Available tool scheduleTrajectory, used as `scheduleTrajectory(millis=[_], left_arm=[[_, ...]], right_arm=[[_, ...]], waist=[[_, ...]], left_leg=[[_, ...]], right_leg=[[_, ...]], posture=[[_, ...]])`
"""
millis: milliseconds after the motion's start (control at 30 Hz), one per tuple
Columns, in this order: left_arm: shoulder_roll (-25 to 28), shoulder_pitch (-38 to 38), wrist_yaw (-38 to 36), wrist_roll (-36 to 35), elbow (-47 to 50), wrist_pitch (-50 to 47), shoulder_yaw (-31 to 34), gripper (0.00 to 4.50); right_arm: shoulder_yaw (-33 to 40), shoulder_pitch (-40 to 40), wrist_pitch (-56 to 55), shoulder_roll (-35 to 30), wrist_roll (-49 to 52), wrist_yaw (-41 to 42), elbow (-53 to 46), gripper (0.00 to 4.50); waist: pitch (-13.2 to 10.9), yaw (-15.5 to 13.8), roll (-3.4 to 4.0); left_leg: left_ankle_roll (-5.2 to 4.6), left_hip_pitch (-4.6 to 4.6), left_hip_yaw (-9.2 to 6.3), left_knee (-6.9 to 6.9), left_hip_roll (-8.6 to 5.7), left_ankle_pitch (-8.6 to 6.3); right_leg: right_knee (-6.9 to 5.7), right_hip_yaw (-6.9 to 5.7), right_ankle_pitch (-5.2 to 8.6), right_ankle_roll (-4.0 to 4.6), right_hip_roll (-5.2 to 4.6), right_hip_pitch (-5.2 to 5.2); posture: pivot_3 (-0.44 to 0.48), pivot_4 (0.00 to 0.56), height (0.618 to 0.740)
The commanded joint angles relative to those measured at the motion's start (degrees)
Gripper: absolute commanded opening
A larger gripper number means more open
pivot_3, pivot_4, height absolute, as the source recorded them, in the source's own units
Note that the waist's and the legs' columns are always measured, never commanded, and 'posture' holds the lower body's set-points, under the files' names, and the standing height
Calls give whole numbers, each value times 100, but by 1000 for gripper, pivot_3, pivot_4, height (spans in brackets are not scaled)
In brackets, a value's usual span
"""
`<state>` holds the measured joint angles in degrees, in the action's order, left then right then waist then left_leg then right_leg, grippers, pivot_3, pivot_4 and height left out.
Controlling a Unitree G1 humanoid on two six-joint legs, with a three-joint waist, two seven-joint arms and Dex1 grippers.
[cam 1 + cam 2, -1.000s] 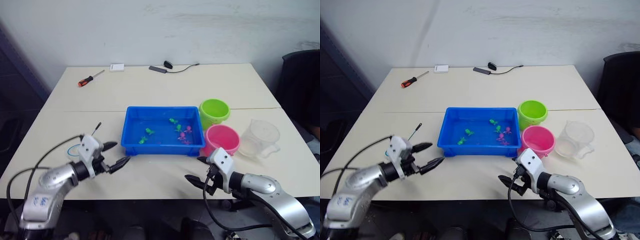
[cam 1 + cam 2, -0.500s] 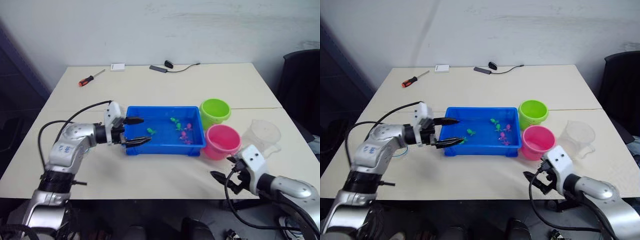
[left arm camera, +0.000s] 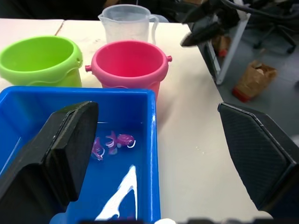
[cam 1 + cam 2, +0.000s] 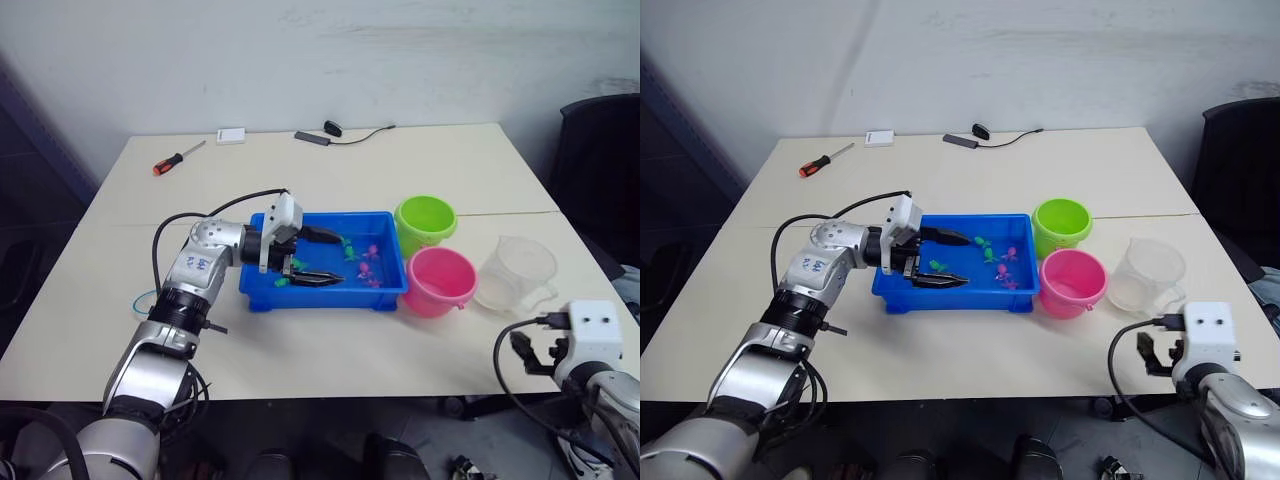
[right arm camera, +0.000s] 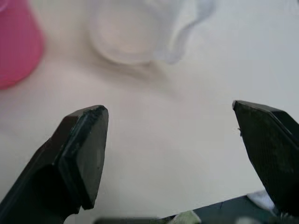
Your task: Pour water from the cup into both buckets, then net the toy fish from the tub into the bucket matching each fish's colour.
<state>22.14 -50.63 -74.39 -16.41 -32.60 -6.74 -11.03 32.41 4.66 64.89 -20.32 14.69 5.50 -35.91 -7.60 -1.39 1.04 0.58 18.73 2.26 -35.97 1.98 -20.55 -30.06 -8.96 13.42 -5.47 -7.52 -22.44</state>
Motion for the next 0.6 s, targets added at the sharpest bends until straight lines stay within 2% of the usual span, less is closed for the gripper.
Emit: scheduleTrajectory(millis=[33,300,600], left_arm=[[-81,-175,-156,75,-194,240,82,4433],[-93,-104,-223,143,-248,376,141,4433],[-22,-52,-206,146,-101,318,212,4433]], right_arm=[[357,-318,-126,366,-188,-550,47,4500],[563,-957,-248,719,-206,-954,455,4500],[384,-1397,-590,971,-377,-1304,1006,4500]], waist=[[2,4,12],[5,8,17],[15,22,34]], left_leg=[[-1,3,-2,0,-1,1],[-14,13,-12,-6,-14,5],[-21,11,-17,-5,-15,8]], right_leg=[[-2,1,-1,-1,0,-2],[-34,7,-10,-13,-8,-3],[-54,8,-11,-13,-9,-5]], posture=[[0,150,740],[0,150,740],[0,150,740]])
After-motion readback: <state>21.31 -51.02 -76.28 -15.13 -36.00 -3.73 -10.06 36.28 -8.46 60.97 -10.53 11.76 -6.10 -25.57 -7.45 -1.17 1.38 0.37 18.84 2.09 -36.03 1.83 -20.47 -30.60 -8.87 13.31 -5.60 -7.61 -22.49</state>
